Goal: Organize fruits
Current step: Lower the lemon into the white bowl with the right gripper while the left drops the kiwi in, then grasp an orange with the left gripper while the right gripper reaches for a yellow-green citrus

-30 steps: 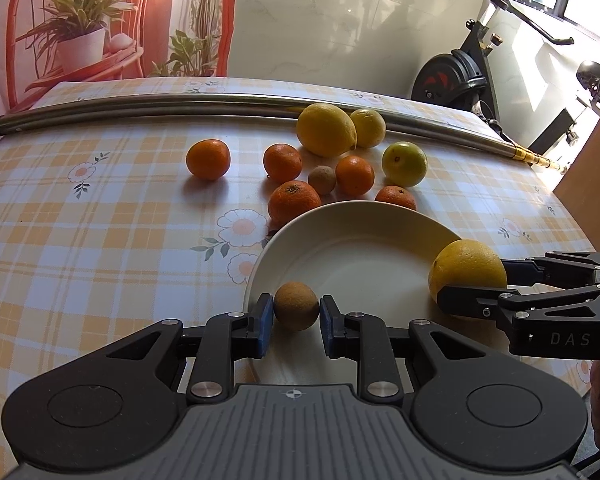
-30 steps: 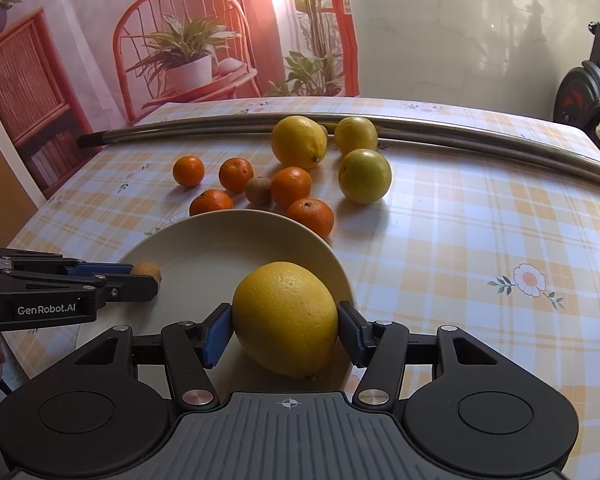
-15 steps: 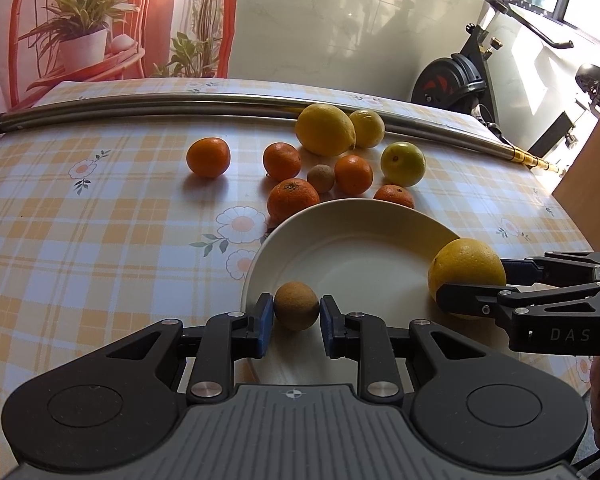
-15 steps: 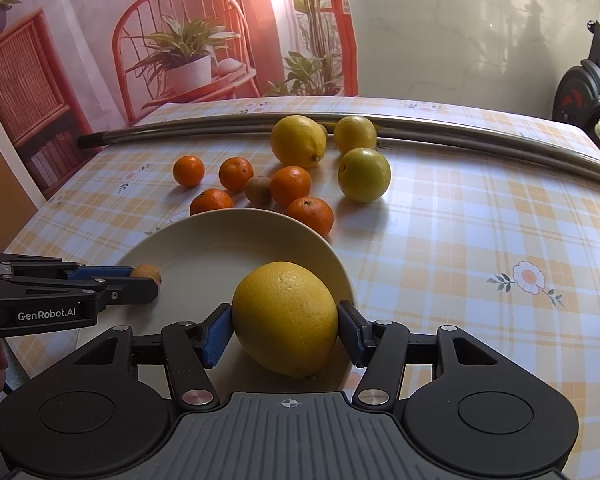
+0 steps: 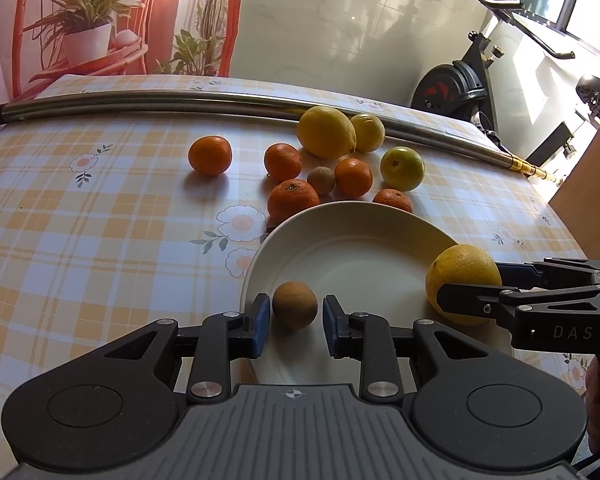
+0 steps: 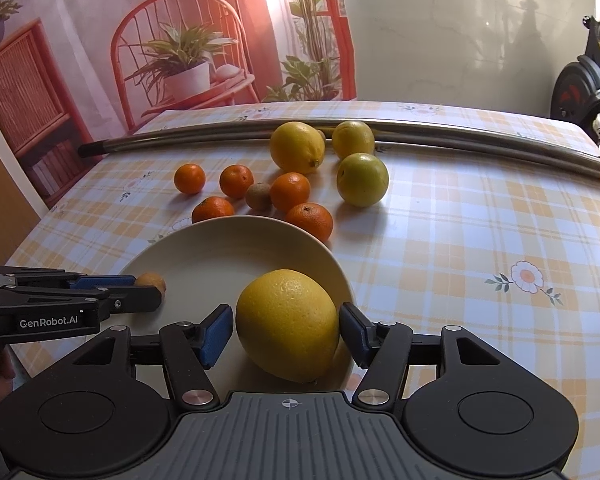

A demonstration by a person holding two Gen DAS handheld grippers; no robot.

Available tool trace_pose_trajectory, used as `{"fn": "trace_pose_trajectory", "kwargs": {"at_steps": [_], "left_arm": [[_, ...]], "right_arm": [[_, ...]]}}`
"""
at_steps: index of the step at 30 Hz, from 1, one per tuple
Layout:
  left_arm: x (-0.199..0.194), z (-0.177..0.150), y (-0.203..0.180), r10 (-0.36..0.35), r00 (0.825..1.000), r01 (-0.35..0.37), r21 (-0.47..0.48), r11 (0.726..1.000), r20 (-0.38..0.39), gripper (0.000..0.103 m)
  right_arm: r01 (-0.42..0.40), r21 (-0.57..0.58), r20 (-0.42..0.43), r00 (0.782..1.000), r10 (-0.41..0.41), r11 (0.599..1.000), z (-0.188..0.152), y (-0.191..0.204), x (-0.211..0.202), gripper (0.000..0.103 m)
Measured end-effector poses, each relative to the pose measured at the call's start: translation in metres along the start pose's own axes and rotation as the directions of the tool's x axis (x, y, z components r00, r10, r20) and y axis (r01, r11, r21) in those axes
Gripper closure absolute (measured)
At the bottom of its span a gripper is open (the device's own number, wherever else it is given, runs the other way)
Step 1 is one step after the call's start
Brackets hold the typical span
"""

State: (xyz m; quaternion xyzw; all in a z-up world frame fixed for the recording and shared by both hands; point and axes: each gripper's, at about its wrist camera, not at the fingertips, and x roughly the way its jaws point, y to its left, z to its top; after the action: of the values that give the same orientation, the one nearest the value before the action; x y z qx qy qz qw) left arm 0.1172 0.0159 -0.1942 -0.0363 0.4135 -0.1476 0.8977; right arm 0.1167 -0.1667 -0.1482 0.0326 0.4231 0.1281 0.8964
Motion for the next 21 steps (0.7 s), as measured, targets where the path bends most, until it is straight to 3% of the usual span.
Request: {"fn": "trace_pose_trajectory", "kwargs": {"at_steps": [4,13,21], "left_arm": [[-0.002,0.000,-0.003,0.000,1.000,0.000,0.013,1.000,0.012,0.062],[-0.008,0.006,0.003,-0.011,1.000,0.011,-0.018,1.000,0.024,0.062],[-0.025,0.041,0.016,-0.010,0.996,0.014,-0.045,0.999,0.084,0.061]], "right_arm": [[0.009,-0.008,0.022,1.000,-0.009,1.000,0.002,0.003,-0.005,0.045],[0.025,0.000,0.084,0.996,-0.025,1.000,0.016,-0.006,-0.020,0.044],[0.048,0.013,0.161,0.986,-0.050,0.999,0.047,-0.025,-0.033,0.044]]}}
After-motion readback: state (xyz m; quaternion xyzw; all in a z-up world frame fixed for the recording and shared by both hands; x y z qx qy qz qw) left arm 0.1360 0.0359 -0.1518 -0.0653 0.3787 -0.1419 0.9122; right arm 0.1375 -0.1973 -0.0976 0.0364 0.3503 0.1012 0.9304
